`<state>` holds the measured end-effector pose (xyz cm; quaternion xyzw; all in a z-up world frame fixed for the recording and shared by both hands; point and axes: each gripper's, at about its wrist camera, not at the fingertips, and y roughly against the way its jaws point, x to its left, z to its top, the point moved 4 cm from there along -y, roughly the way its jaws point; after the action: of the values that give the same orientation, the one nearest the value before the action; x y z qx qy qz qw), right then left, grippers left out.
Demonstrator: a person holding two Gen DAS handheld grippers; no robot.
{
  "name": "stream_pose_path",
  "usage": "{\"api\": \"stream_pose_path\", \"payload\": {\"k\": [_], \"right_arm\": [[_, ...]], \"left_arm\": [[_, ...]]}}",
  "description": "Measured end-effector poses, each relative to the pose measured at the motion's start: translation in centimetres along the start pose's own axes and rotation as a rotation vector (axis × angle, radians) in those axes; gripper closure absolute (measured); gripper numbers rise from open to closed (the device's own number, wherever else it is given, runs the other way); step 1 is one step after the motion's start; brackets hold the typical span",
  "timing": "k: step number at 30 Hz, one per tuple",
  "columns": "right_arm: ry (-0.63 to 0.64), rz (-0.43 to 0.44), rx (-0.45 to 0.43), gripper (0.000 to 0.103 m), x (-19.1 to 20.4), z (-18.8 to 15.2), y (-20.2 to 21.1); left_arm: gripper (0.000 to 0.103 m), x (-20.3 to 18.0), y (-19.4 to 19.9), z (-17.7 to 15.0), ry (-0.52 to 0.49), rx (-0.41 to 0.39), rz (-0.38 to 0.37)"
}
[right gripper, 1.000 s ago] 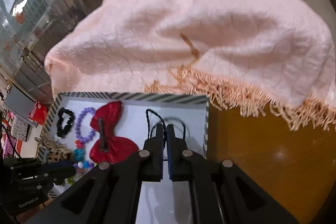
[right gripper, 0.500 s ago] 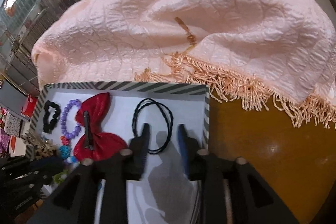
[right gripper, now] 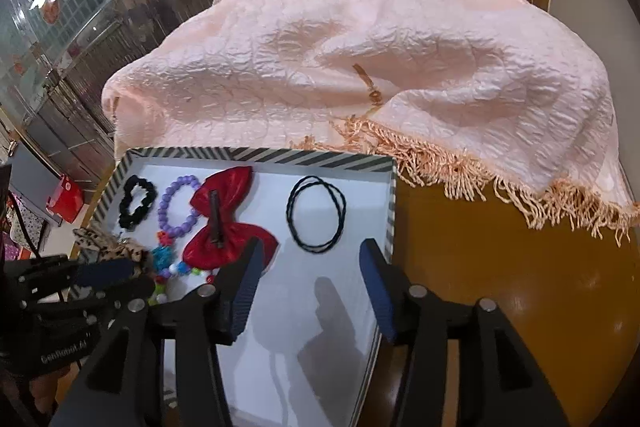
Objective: Organize jewelry
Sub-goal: 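Carry both items into the tray and open both tools to release them, then move both tools back over the last two items on the table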
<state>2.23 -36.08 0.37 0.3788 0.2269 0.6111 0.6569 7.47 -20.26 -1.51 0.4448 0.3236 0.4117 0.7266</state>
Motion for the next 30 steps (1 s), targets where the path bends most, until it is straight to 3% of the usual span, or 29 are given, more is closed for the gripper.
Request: {"api": "stream_pose_path", "payload": {"k": [9, 30], "right_arm": [[0.024, 0.002, -0.024, 0.05, 1.2, -2.2, 3.5], [0.048, -0.013, -0.011, 0.047, 3.8, -9.6, 8.7]], "left_arm": [[0.079, -0.2, 3.0, -1.7, -0.022, -0.062, 0.044], [0.08, 0.2, 6.1, -8.5, -0.074, -0.059, 0.061]]}}
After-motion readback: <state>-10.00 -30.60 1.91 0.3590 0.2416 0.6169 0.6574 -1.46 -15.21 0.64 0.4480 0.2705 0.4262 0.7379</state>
